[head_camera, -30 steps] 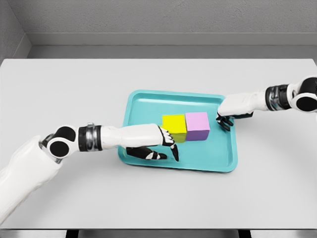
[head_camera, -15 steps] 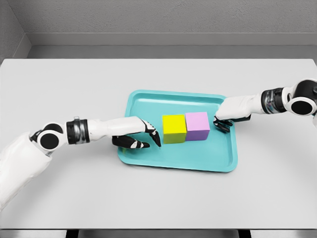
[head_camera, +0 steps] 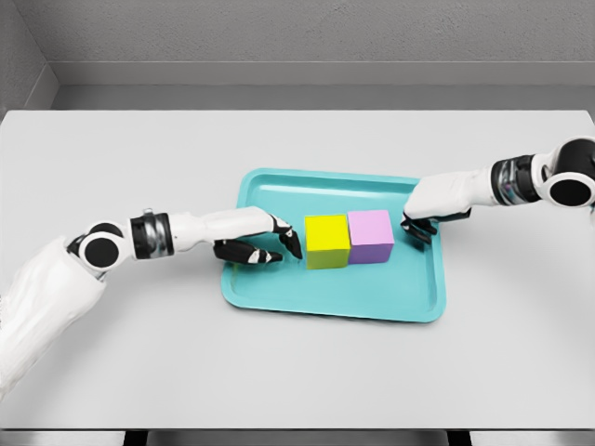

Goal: Push two cubes

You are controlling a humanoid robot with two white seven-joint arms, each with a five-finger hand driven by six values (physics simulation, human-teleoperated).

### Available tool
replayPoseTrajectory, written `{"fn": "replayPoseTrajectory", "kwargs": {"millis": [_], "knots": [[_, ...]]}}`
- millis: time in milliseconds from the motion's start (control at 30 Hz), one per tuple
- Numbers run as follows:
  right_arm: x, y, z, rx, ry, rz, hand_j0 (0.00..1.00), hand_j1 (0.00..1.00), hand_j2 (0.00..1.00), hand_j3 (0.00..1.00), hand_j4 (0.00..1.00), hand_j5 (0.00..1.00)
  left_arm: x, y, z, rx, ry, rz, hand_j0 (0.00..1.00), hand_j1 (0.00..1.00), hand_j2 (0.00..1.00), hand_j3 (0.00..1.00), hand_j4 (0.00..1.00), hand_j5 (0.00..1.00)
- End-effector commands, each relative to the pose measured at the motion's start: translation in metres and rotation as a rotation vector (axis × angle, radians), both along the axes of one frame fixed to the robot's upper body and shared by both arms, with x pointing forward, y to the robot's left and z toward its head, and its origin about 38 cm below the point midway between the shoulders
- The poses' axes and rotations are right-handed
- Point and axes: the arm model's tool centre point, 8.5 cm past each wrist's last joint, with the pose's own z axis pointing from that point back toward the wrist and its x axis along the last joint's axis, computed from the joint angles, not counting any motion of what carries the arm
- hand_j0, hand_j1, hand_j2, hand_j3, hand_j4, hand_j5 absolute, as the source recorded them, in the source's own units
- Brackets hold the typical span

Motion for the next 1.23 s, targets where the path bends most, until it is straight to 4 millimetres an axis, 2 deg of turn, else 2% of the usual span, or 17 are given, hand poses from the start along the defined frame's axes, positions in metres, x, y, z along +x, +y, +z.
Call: {"fn": "replayPoseTrajectory", "kwargs": {"millis": [0, 300, 567, 633, 733, 833, 867, 900, 967, 1000, 1067, 1133, 1167, 1200], "knots": [[0.002, -0.005, 0.0, -0.027, -0.021, -0.004, 0.15, 0.15, 0.15, 0.15, 0.15, 0.15, 0.002, 0.0, -0.005, -0.007, 0.019, 0.013, 0.53, 0.53, 0.53, 0.53, 0.53, 0.53], [0.002, 0.001, 0.006, -0.054, -0.031, 0.026, 0.15, 0.15, 0.15, 0.15, 0.15, 0.15, 0.002, -0.017, -0.006, -0.026, 0.022, -0.007, 0.52, 0.52, 0.52, 0.52, 0.52, 0.52], [-0.002, 0.009, 0.0, -0.073, -0.017, 0.06, 0.15, 0.15, 0.15, 0.15, 0.15, 0.15, 0.003, -0.007, -0.004, -0.016, 0.018, 0.006, 0.52, 0.52, 0.52, 0.52, 0.52, 0.52], [-0.004, 0.01, -0.003, -0.08, -0.008, 0.065, 0.15, 0.15, 0.15, 0.15, 0.15, 0.15, 0.004, 0.0, -0.001, -0.013, 0.012, 0.015, 0.52, 0.52, 0.52, 0.52, 0.52, 0.52], [-0.004, 0.01, -0.004, -0.081, -0.007, 0.066, 0.15, 0.15, 0.15, 0.15, 0.15, 0.15, 0.002, 0.011, 0.017, -0.035, -0.014, 0.008, 0.53, 0.53, 0.53, 0.53, 0.53, 0.53], [0.001, 0.006, 0.008, -0.085, -0.032, 0.055, 0.15, 0.15, 0.15, 0.15, 0.15, 0.15, -0.004, 0.048, 0.047, -0.05, -0.04, 0.023, 0.53, 0.53, 0.53, 0.53, 0.53, 0.53], [0.005, 0.003, 0.016, -0.087, -0.049, 0.046, 0.15, 0.15, 0.15, 0.15, 0.15, 0.15, -0.009, 0.065, 0.065, -0.055, -0.068, 0.03, 0.56, 0.56, 0.56, 0.56, 0.56, 0.56], [0.007, -0.005, 0.02, -0.091, -0.057, 0.03, 0.15, 0.15, 0.15, 0.15, 0.15, 0.15, -0.013, 0.078, 0.081, -0.05, -0.105, 0.037, 0.64, 0.64, 0.64, 0.64, 0.64, 0.64], [0.015, -0.016, 0.031, -0.092, -0.079, -0.008, 0.16, 0.16, 0.16, 0.16, 0.16, 0.16, -0.018, 0.099, 0.086, -0.075, -0.126, 0.094, 0.88, 0.88, 0.88, 0.88, 0.88, 0.88], [0.024, -0.033, 0.036, -0.088, -0.088, -0.071, 0.16, 0.16, 0.16, 0.16, 0.16, 0.16, -0.019, 0.122, 0.094, -0.054, -0.144, 0.141, 1.0, 1.0, 1.0, 1.0, 1.0, 1.0], [0.04, -0.068, 0.046, -0.071, -0.106, -0.2, 0.16, 0.16, 0.16, 0.16, 0.16, 0.16, -0.018, 0.138, 0.102, -0.032, -0.161, 0.169, 1.0, 1.0, 1.0, 1.0, 1.0, 1.0], [0.046, -0.087, 0.053, -0.052, -0.118, -0.268, 0.18, 0.18, 0.18, 0.18, 0.18, 0.18, -0.02, 0.136, 0.097, -0.038, -0.151, 0.167, 1.0, 1.0, 1.0, 1.0, 1.0, 1.0], [0.05, -0.105, 0.055, -0.046, -0.118, -0.33, 0.23, 0.23, 0.23, 0.23, 0.23, 0.23, -0.02, 0.133, 0.095, -0.042, -0.148, 0.164, 1.0, 1.0, 1.0, 1.0, 1.0, 1.0], [0.053, -0.125, 0.052, -0.05, -0.109, -0.398, 0.33, 0.33, 0.33, 0.33, 0.33, 0.33, -0.02, 0.129, 0.092, -0.05, -0.144, 0.16, 1.0, 1.0, 1.0, 1.0, 1.0, 1.0]]}}
